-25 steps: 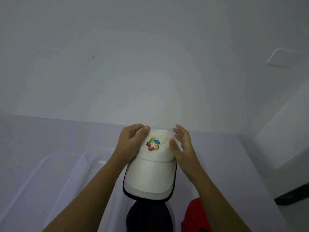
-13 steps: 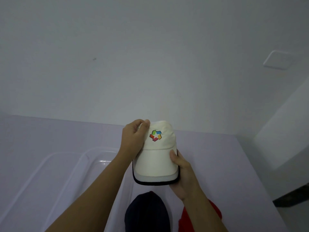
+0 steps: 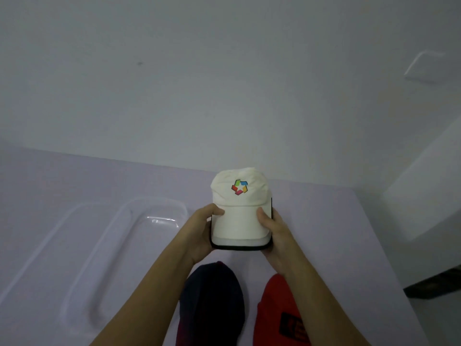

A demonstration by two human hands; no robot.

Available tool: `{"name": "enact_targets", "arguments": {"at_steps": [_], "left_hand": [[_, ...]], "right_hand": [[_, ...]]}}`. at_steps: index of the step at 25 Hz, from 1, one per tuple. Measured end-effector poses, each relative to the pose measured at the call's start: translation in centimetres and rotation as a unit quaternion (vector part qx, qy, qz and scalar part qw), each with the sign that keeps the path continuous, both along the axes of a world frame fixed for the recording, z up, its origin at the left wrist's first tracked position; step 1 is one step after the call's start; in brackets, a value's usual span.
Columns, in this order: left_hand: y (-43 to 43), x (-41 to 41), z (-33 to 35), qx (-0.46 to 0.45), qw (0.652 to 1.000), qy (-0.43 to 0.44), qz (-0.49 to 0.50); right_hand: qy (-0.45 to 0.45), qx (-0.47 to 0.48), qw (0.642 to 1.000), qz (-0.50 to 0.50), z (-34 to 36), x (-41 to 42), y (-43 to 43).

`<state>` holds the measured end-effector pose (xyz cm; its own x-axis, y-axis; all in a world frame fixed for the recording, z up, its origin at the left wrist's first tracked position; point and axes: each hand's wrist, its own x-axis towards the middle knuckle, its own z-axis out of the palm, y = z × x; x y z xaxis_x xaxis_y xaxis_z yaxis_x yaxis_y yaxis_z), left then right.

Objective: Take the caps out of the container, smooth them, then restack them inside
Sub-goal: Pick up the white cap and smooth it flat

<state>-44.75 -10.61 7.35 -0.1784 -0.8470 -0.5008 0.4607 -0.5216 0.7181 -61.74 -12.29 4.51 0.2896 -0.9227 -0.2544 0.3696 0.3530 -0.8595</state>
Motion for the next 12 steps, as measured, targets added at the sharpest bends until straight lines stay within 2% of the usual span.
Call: {"name": "enact_targets", "arguments": {"at_steps": [2, 4, 7, 12], "left_hand": [[-0.6, 0.2, -1.3, 0.012, 1.000, -0.001, 0.018], [-1.6, 0.3, -3.1, 0.031, 0.999, -0.005, 0.010], [-3.2, 0.3, -6.1, 0.050, 0.998, -0.014, -0.019], [-6.5, 0.9, -11.2, 0.094, 0.984, -0.102, -0.111]], "right_hand": [[0.044, 0.064, 0.997, 0.021, -1.3, -0.2, -0.6], [0.017, 0.113, 0.993, 0.035, -2.7, -0.4, -1.3], [-0.007, 0.113, 0.993, 0.026, -4.8, -0.7, -2.5], [0.036, 0.139, 0.989, 0.036, -9.3, -1.7, -4.6]]}}
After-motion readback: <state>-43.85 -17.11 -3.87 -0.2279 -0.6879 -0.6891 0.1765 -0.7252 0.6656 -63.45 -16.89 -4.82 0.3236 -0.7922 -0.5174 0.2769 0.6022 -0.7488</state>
